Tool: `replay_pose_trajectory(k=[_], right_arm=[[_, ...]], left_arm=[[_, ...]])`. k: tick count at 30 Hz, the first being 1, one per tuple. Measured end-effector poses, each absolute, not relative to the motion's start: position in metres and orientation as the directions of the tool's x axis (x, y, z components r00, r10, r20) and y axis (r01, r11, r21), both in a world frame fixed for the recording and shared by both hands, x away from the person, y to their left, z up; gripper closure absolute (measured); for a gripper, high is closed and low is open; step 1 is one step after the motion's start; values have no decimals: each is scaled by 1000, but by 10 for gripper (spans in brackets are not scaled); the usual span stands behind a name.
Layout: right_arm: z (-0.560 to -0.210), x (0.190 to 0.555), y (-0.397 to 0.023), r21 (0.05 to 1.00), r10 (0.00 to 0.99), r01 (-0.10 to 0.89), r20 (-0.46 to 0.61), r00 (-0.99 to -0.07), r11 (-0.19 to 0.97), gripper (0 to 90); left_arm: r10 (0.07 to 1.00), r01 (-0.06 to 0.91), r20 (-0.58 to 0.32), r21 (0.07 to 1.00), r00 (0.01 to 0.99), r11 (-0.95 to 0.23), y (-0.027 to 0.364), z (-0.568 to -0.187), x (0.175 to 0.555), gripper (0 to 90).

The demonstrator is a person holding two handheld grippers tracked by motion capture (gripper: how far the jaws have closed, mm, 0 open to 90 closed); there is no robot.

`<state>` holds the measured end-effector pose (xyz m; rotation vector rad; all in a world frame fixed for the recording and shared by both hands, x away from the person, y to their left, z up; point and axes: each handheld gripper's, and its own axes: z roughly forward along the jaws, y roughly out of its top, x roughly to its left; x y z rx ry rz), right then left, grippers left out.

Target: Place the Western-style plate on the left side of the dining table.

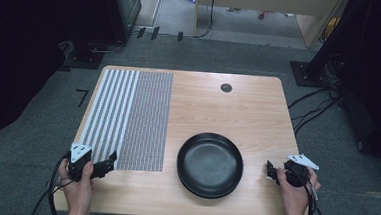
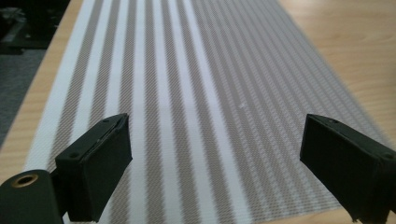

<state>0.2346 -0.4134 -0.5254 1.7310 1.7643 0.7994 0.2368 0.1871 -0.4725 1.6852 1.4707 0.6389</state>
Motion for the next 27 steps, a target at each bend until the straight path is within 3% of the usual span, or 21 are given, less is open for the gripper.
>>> replay_pose_trajectory(k=[11, 27], right_arm=[[-525, 235, -413, 732, 999, 681, 28, -30, 0, 133], [-525, 234, -411, 730, 1000, 683, 29, -4, -18, 120]], left_arm=[[956, 530, -143, 848, 254, -14, 145, -452, 253, 88], [894, 553, -184, 829, 408, -83, 83, -463, 254, 88]])
